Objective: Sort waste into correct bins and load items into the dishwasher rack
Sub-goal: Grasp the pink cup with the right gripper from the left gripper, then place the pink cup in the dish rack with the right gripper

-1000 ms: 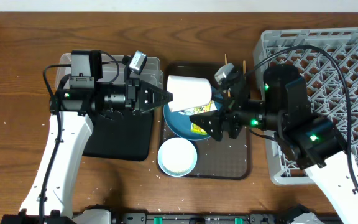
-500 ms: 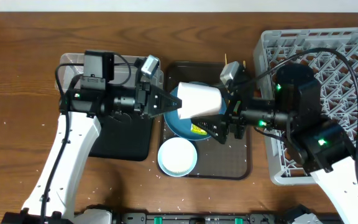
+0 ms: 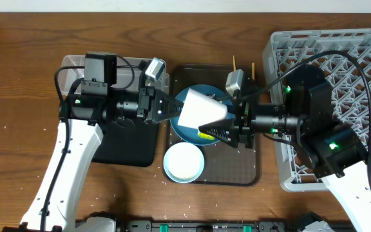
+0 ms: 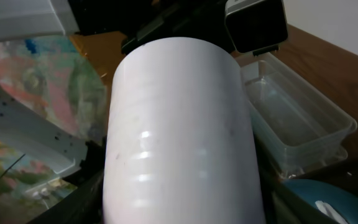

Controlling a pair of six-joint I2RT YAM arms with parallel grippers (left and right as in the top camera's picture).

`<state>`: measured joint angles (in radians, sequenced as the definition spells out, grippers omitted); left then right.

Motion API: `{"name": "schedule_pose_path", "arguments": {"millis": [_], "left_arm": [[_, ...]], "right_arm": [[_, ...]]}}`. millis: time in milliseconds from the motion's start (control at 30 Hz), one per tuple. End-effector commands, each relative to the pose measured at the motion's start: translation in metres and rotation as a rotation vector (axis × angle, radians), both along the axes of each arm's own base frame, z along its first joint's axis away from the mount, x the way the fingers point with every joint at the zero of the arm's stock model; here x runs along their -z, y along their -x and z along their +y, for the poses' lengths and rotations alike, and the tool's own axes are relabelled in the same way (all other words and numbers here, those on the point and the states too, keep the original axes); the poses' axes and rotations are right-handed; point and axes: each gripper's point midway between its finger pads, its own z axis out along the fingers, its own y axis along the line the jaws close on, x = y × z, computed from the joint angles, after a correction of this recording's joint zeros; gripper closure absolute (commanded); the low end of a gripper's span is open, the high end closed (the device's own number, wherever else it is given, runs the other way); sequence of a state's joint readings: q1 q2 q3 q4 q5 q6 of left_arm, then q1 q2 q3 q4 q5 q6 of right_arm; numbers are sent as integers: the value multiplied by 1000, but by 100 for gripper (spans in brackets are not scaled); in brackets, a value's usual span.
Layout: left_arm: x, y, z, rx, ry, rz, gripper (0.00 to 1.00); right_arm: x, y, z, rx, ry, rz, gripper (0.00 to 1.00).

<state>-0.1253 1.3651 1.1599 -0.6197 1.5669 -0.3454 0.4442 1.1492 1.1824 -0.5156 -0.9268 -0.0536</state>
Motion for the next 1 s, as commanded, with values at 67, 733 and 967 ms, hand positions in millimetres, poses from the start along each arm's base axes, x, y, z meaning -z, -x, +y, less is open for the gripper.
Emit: {"name": "schedule_pose_path", "arguments": {"millis": [67,733,967], "left_arm": [[-8,2,0,5,6,-5,47],[-6,1,-1,-3,-4,-12,34],[-6,1,-1,-2,-3,-33,34]], "right_arm": [[-5,2,-17,83,15,17,47],[92,-2,-396,2023,234,691,51],[152,0,-428,2016,178,1061,52]]}}
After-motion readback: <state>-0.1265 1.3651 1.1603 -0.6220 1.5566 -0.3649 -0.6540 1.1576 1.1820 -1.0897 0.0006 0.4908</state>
